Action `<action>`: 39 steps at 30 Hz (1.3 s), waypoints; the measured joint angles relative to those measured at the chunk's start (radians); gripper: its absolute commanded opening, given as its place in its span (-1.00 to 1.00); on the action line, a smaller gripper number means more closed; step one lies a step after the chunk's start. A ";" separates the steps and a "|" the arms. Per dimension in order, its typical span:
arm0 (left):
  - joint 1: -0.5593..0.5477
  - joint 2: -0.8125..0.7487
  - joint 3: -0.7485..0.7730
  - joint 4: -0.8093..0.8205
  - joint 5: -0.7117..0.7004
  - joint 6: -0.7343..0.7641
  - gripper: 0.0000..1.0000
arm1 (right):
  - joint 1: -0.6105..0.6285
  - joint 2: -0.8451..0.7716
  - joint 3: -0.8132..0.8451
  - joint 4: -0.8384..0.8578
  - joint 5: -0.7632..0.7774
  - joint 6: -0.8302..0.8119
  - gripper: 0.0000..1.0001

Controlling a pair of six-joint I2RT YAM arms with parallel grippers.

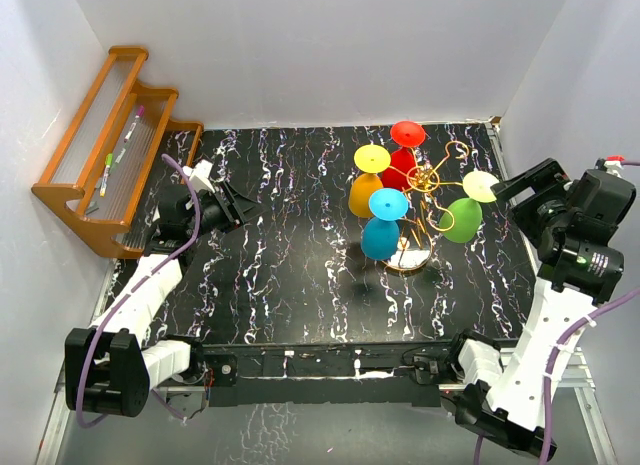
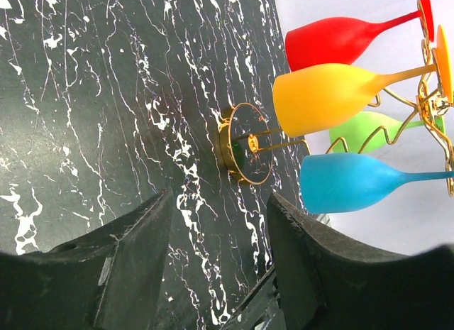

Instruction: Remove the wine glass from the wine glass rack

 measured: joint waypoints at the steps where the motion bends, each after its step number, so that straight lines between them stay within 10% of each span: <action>1: 0.000 0.001 0.000 0.000 0.000 0.000 0.05 | 0.000 -0.002 -0.013 0.002 -0.002 0.002 0.58; 39: 0.009 0.010 0.000 0.012 0.003 -0.018 0.04 | 0.000 -0.079 -0.379 0.436 -0.104 0.180 -0.20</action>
